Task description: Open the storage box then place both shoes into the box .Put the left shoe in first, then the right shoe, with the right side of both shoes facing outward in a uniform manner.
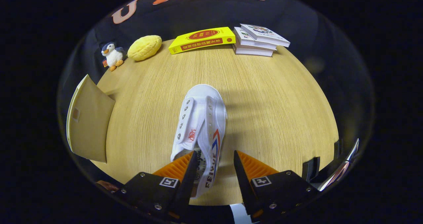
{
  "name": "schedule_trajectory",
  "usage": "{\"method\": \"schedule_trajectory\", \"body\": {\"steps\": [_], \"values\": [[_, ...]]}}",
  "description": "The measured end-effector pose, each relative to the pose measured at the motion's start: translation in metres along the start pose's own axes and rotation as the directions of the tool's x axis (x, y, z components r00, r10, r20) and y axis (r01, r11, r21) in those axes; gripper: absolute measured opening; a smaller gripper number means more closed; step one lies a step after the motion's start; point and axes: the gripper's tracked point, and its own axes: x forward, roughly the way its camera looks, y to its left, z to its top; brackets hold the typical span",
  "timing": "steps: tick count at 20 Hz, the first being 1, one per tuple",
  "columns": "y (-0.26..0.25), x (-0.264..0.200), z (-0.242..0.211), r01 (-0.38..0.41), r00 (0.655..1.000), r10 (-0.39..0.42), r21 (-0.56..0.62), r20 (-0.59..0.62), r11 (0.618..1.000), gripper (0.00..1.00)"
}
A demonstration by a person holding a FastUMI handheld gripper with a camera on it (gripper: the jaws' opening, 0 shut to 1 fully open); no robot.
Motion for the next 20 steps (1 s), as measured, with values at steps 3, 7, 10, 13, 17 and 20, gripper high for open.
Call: {"method": "schedule_trajectory", "body": {"steps": [3, 7, 10, 13, 17, 20], "values": [[-0.005, 0.012, 0.012, 0.011, 0.997, -0.011, 0.001, 0.076, 1.000, 0.57], [0.005, 0.025, 0.019, -0.039, 0.989, 0.034, 0.037, 0.141, 0.999, 0.41], [0.001, 0.031, 0.023, -0.003, 0.986, 0.002, 0.008, 0.166, 1.000, 0.34], [-0.009, 0.035, 0.027, 0.046, 0.984, -0.050, 0.028, 0.173, 0.999, 0.14], [0.004, 0.023, 0.037, -0.033, 0.988, 0.013, 0.126, 0.153, 0.992, 0.03], [0.016, 0.002, 0.056, -0.040, 0.984, 0.017, 0.125, 0.179, 0.991, 0.03]]}}
